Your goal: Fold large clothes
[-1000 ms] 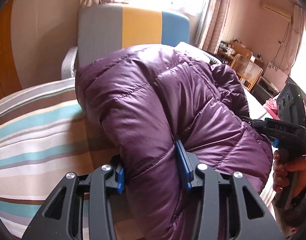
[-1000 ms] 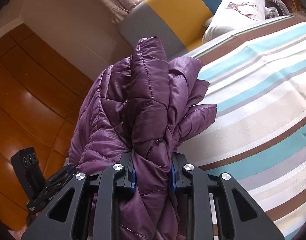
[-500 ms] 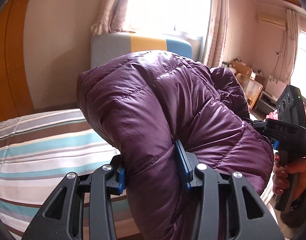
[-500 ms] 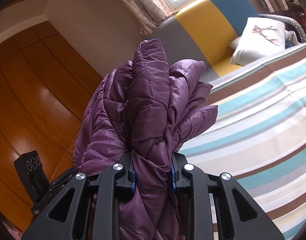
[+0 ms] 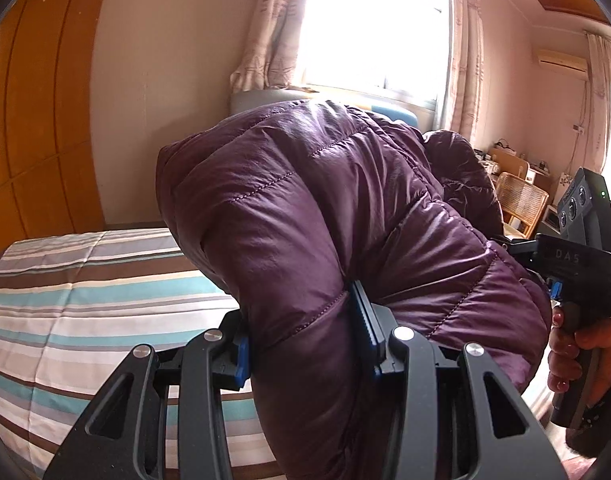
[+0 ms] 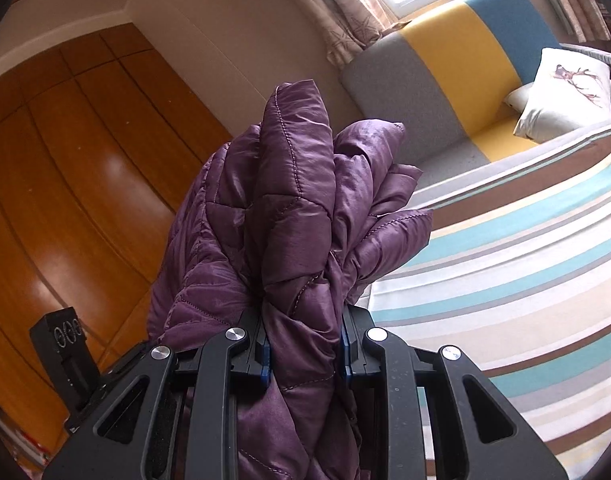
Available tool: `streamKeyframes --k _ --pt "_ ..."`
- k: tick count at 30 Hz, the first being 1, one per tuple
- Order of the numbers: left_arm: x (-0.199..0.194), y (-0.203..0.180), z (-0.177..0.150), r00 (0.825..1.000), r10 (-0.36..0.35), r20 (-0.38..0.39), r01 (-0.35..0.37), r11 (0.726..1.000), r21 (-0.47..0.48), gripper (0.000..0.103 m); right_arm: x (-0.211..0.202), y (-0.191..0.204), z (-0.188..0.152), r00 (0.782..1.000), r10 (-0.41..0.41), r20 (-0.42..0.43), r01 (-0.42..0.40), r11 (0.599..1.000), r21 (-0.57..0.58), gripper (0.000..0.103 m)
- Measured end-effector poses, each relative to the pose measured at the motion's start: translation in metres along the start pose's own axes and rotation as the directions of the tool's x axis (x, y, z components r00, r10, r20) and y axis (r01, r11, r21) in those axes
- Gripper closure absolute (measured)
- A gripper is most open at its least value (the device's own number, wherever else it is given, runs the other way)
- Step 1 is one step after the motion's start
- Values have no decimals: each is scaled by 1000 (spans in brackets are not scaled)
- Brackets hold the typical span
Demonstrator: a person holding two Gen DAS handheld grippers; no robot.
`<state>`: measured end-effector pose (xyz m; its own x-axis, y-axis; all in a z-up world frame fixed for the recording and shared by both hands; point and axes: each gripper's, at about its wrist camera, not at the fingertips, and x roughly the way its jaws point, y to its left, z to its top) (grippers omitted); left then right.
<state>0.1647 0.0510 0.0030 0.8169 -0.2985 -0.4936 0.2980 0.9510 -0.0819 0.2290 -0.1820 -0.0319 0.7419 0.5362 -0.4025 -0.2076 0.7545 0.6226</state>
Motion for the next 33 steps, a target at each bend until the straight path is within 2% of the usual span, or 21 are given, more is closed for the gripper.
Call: streamKeyframes --k 4,8,10,12,16,17,22,24,25,29,33 --pt "26 21 -15 999 27 -26 -27 999 -18 61 30 -11 -6 999 -32 -20 32 999 22 79" --pt "72 47 -43 986 63 -152 -70 997 -40 58 70 -24 -22 984 -139 -110 138 990 -12 78" --pt "76 56 -53 990 52 -131 -63 995 -77 54 77 -29 -28 982 -153 -107 152 988 -17 78" --pt "75 62 -57 990 49 -130 -62 993 -102 51 78 -31 -29 979 -167 -113 165 986 -24 75" --pt "62 56 -55 988 74 -136 -84 994 -71 49 67 -31 -26 973 -182 -140 182 983 -12 63" --pt "55 56 -54 989 74 -130 -84 994 -73 48 61 -28 -29 976 -171 -136 174 985 8 63" --pt "25 45 -62 993 61 -104 -64 998 -27 47 35 -28 -40 981 -147 -122 157 985 71 63" --pt "16 44 -65 994 55 -98 -57 998 -13 47 29 -24 -45 982 -145 -119 152 987 55 65" --pt "15 46 -66 994 51 -101 -52 999 -8 47 26 -20 -48 984 -132 -121 139 989 49 71" --pt "10 48 -75 990 78 -119 -77 997 8 47 24 -7 -64 983 -132 -129 136 991 21 76" --pt "2 60 -83 988 102 -117 -104 995 -6 47 20 4 -78 985 -110 -133 115 993 30 76"
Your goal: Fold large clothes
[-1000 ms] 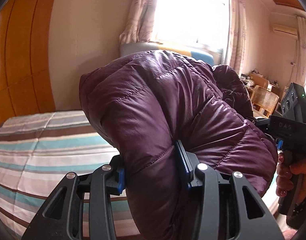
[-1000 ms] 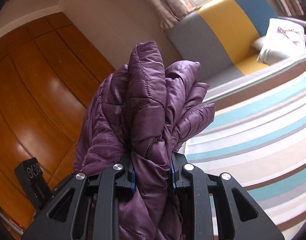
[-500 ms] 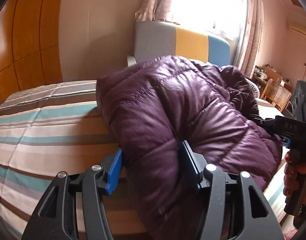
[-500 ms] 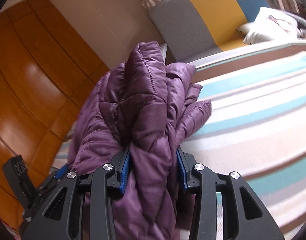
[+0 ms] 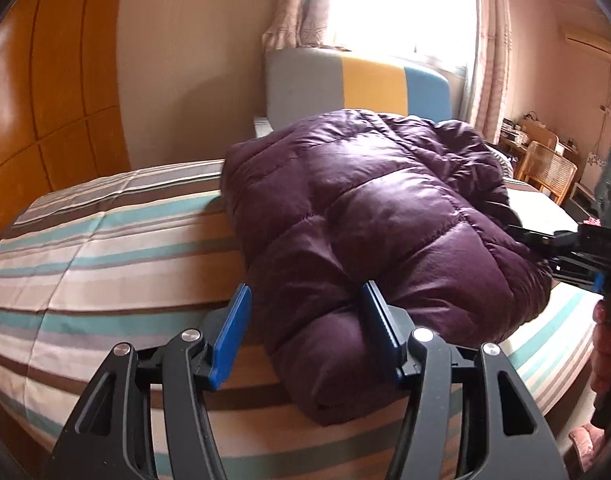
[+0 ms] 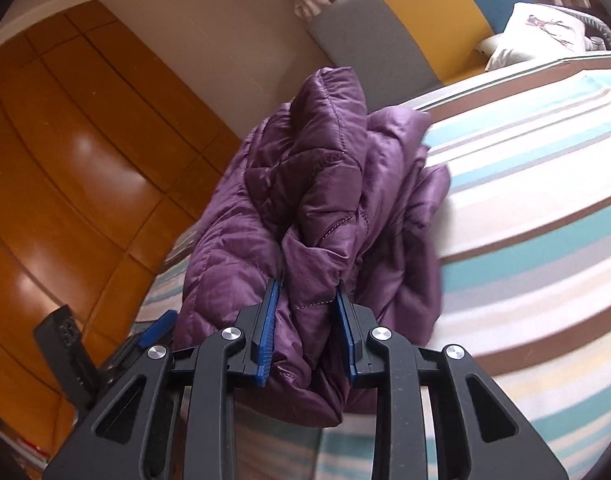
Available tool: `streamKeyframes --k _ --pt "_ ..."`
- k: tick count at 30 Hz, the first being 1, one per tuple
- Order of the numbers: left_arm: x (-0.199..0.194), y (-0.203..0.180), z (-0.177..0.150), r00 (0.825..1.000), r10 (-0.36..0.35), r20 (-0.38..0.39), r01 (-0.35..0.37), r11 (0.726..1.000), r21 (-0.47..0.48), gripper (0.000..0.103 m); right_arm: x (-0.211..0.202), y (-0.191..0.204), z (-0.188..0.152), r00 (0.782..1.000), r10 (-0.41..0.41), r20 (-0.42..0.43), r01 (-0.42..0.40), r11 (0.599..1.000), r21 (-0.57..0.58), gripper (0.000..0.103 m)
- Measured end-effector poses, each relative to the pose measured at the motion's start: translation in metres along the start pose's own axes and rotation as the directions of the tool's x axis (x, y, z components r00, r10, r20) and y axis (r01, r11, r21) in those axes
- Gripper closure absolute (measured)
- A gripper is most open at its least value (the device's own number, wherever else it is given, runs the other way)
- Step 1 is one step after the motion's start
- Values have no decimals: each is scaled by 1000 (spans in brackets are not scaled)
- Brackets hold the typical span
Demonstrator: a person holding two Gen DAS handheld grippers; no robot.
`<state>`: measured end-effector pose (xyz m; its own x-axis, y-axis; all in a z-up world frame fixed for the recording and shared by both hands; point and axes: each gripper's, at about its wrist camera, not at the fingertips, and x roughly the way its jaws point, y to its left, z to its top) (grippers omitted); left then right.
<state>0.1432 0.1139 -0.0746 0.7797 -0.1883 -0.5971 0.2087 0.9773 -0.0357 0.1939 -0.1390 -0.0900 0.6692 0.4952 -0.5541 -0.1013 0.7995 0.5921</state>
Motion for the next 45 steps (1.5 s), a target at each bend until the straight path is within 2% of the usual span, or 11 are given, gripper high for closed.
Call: streamKeyframes --k 2,9,10,11,13,14,20,26,28,36,45 --pt "1 5 -3 1000 -7 -12 7 1000 -3 46 6 -5 -3 999 -53 -7 52 998 -27 76" --pt "4 -8 -3 999 -24 -30 25 999 34 45 13 -34 4 999 -41 0 41 995 89 75" --pt "1 -10 -3 999 -27 -30 28 999 37 43 8 -32 5 999 -38 7 37 996 83 68" --pt "-3 -10 -2 999 -20 -33 21 999 29 33 5 -29 6 999 -31 15 30 997 77 61" --pt "-13 -9 -2 1000 -5 -16 5 1000 9 11 -9 -21 2 999 -24 44 22 998 56 35" --pt "-19 -10 -2 1000 2 -3 -2 1000 4 3 -14 -17 1 998 -29 52 27 999 39 35" --pt "-52 -33 -7 992 116 40 -119 992 53 2 -40 24 -23 995 -85 45 89 990 -113 34" --pt "-71 -49 -13 980 199 18 -200 978 56 2 -63 52 -43 980 -167 107 187 957 -220 8" --pt "-76 -51 -16 969 248 8 -248 968 38 2 -71 55 -50 975 -187 122 211 947 -241 8" --pt "-107 -46 -25 964 263 43 -261 964 -47 2 -81 65 -66 921 -336 196 379 886 -266 3" --pt "-117 -34 -24 961 271 55 -264 959 -102 2 -87 69 -73 912 -350 211 400 874 -277 3"
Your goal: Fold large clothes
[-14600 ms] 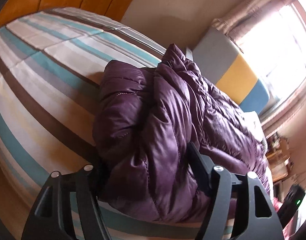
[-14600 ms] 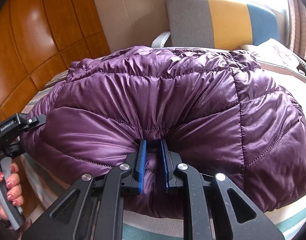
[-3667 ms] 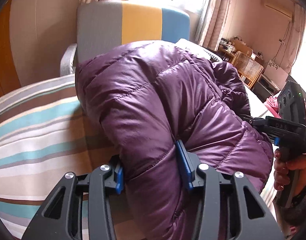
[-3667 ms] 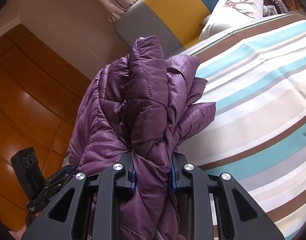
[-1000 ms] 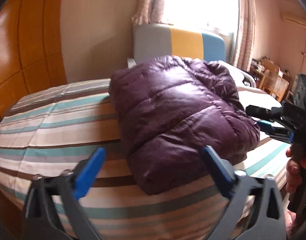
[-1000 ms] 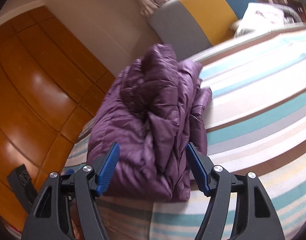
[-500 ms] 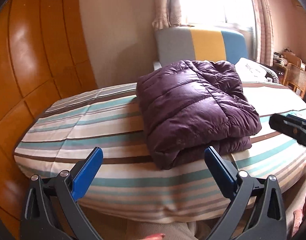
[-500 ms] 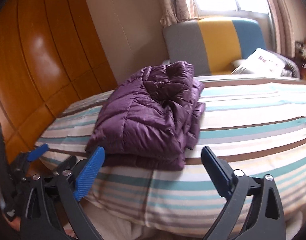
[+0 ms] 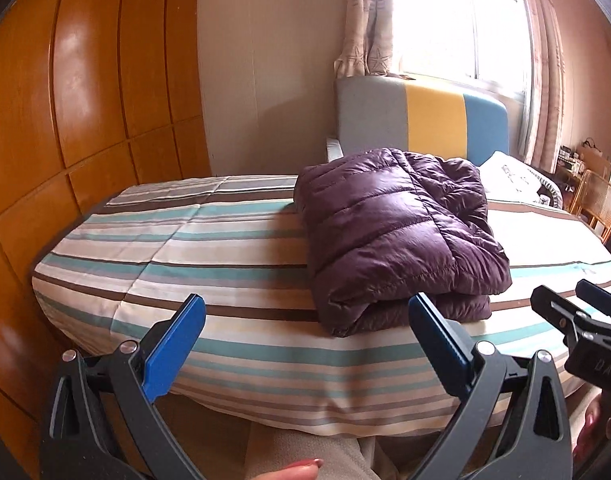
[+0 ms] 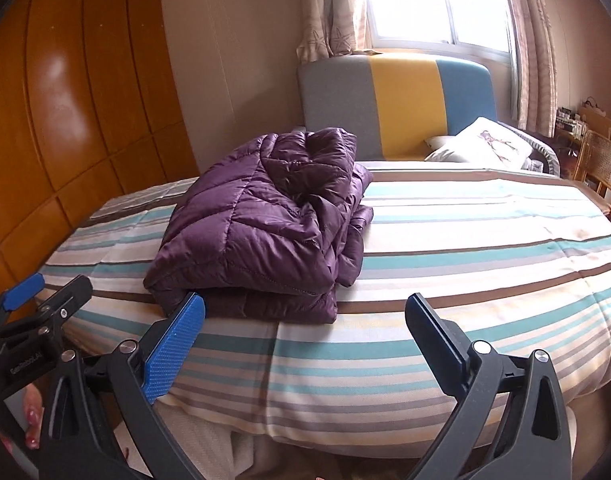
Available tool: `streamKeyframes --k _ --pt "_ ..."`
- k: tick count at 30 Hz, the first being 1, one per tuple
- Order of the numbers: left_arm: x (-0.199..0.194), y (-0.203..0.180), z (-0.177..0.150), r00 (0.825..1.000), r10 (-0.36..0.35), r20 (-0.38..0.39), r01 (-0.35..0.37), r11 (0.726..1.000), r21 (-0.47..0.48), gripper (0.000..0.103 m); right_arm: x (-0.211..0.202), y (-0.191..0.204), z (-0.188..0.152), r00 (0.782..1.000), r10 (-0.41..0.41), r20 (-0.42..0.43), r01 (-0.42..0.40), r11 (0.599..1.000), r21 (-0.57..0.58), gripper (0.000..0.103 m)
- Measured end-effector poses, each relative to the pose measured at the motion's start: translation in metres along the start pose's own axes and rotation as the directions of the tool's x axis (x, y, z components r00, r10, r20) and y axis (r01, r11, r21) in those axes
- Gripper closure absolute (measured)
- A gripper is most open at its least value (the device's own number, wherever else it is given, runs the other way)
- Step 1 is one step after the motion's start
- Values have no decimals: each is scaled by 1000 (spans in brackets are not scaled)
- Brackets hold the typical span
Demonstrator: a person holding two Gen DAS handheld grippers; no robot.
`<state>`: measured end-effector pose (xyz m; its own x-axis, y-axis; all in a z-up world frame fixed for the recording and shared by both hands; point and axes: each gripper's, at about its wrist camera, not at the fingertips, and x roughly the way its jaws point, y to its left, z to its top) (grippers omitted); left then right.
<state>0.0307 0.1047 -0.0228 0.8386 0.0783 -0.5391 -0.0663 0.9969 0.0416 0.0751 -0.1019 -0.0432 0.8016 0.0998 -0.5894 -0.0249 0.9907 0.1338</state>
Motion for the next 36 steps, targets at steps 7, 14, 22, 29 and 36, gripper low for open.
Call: streamKeyframes --k 7,14,22,29,36 --pt "0 -1 0 1000 -5 -1 5 1000 0 2 -1 2 1 1000 9 3 -9 1000 -1 3" --pt "2 -2 -1 1000 -12 -10 12 1000 -2 2 -2 1 1 1000 8 1 -8 1000 -1 3" --pt "2 -2 -2 1000 -14 -16 13 1000 -5 2 -1 3 1 1000 9 -7 -9 1000 -2 3" --pt "3 -1 -3 1000 -18 -20 17 1000 -7 2 -1 4 0 1000 9 -4 -9 1000 -3 3" --pt "4 0 -4 1000 -17 -23 17 1000 -6 2 0 5 0 1000 11 -9 -11 1000 -5 3"
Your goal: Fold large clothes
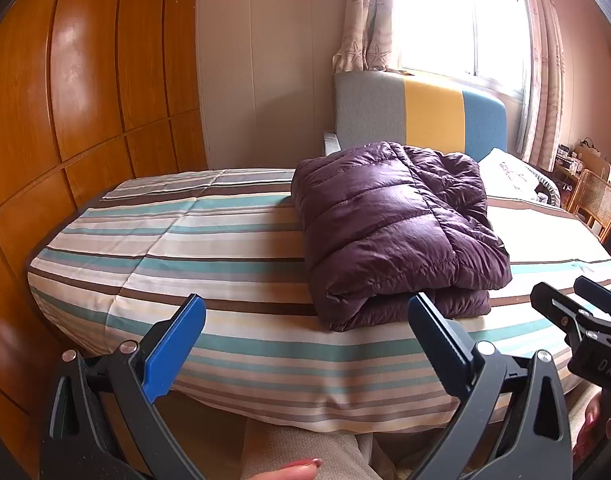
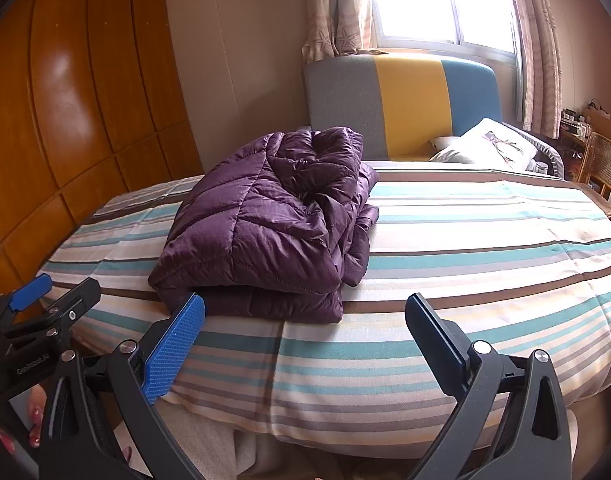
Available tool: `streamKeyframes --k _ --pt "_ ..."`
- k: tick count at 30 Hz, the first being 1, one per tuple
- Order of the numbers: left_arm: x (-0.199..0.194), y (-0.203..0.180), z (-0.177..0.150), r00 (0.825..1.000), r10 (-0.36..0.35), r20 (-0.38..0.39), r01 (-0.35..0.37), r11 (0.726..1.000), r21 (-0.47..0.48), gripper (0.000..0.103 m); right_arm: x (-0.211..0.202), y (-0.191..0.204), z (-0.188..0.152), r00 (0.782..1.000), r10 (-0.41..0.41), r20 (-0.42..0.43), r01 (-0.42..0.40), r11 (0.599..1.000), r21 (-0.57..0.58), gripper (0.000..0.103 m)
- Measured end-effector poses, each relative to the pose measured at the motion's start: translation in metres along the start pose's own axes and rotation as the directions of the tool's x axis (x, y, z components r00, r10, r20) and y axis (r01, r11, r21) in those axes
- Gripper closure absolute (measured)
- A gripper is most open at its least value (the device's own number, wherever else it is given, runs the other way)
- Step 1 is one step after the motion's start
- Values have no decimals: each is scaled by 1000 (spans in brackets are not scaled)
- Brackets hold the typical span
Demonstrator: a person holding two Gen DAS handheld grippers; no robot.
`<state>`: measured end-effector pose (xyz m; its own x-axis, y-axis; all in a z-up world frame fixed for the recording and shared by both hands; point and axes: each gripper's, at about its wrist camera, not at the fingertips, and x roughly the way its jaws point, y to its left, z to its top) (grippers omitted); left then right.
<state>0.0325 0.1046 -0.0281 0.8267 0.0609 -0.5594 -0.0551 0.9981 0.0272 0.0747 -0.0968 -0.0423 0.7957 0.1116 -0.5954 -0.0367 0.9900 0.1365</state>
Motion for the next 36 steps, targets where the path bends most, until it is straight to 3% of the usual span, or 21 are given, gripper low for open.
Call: streamKeyframes --k 36 --pt "3 0 -1 1000 -6 -9 6 1000 -2 2 -1 0 2 1000 -16 9 16 1000 -1 3"
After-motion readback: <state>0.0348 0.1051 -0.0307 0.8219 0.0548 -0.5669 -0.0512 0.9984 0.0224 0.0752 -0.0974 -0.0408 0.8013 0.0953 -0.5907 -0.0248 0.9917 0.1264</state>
